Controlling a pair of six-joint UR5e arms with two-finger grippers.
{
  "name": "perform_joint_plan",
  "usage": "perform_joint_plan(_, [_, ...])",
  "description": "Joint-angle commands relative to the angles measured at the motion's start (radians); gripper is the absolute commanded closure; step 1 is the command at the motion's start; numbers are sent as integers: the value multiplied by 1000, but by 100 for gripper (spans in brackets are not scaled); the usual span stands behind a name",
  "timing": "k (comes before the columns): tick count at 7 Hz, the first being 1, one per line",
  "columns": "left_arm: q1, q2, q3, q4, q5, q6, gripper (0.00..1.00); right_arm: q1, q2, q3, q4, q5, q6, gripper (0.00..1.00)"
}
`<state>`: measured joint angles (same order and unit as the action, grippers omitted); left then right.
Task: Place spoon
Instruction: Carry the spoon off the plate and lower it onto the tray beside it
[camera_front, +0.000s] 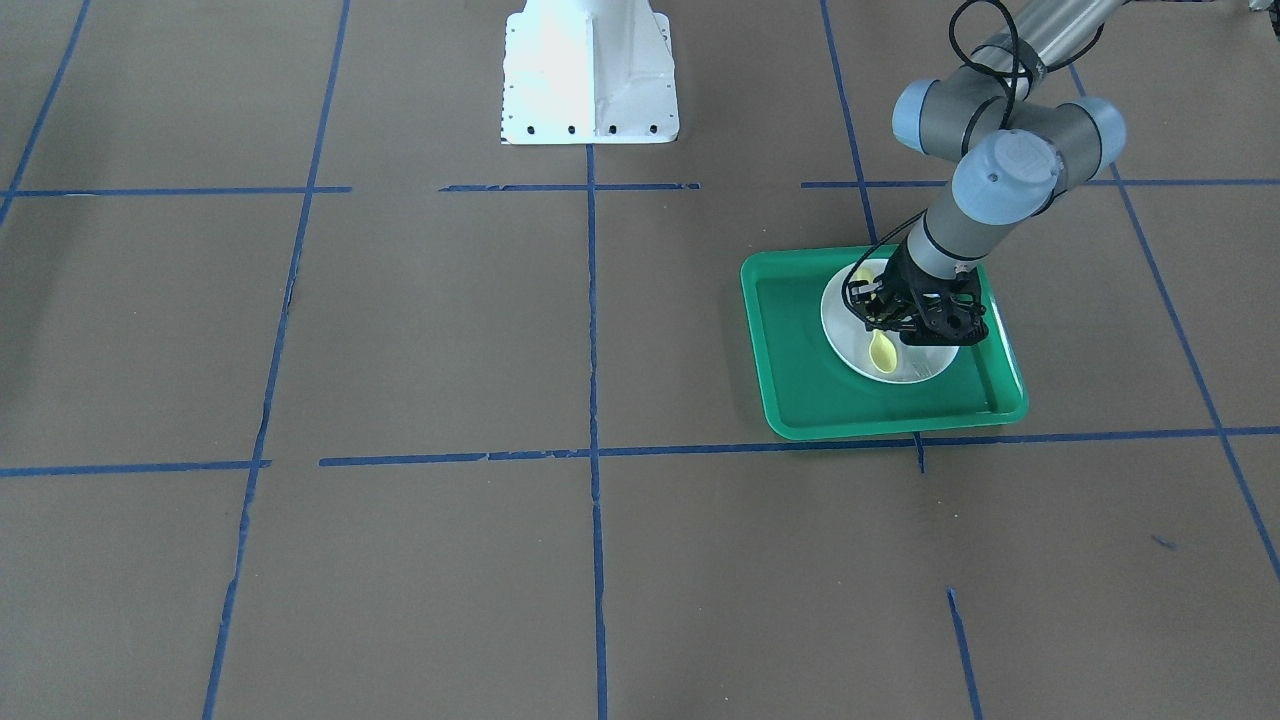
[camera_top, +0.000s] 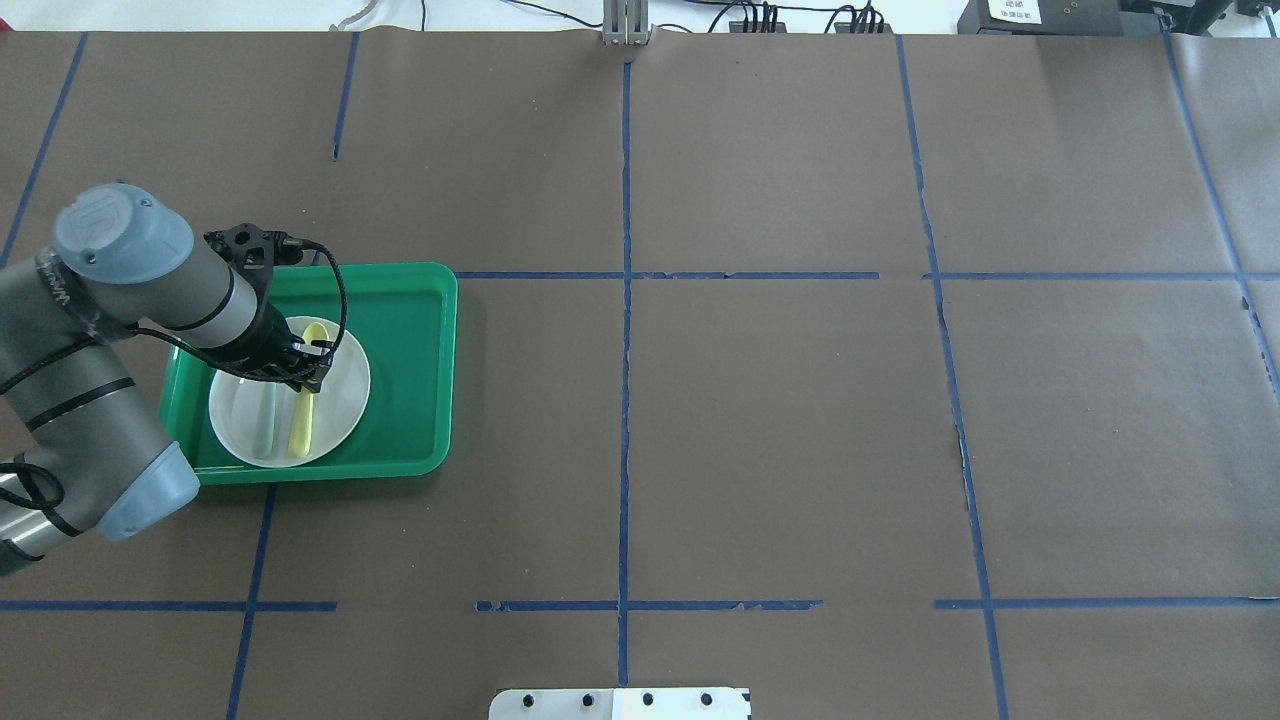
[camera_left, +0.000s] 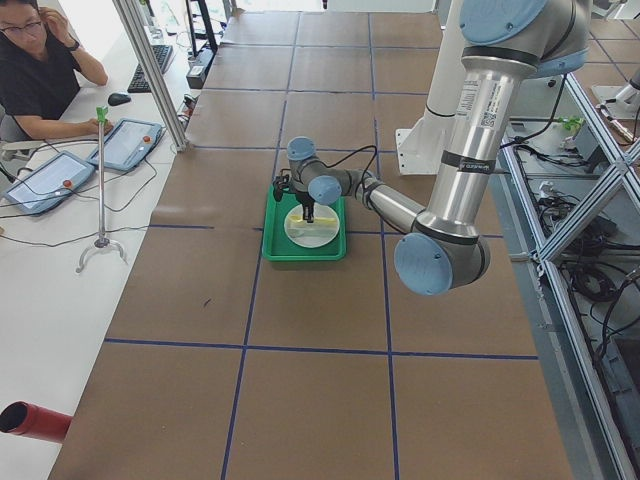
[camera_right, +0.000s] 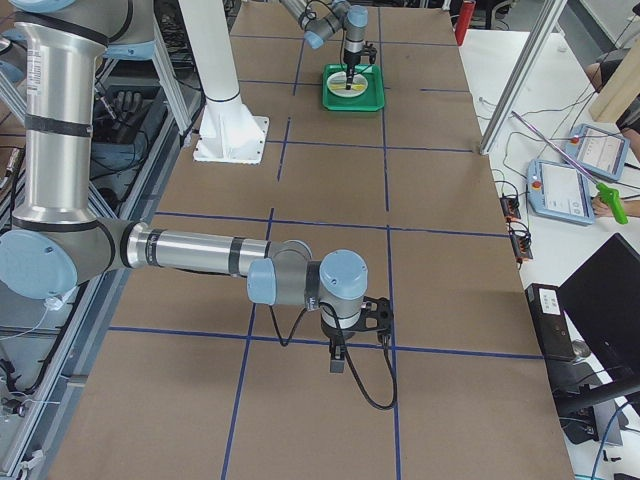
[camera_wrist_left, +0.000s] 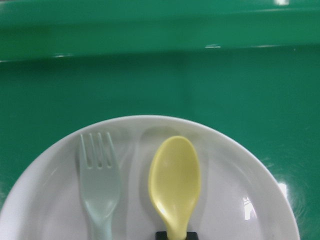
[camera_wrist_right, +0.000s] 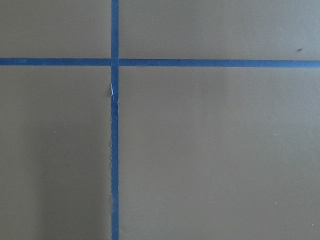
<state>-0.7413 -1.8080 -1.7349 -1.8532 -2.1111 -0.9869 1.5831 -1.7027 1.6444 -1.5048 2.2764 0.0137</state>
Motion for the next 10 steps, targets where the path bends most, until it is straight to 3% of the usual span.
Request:
perform_joint_plan(1, [-36, 59, -163, 81, -3, 28, 100, 0, 0, 0, 0, 0, 0, 0])
perform_joint_plan(2, [-55, 29, -193, 170, -3, 37, 100, 0, 0, 0, 0, 0, 0, 0])
perform_joint_plan(4, [-47, -8, -178, 192, -16, 34, 100, 0, 0, 0, 0, 0, 0, 0])
perform_joint_plan(7, [-15, -163, -56, 187, -20, -65, 100, 0, 0, 0, 0, 0, 0, 0])
perform_joint_plan(10, [16, -206, 93, 62, -17, -108, 100, 0, 0, 0, 0, 0, 0, 0])
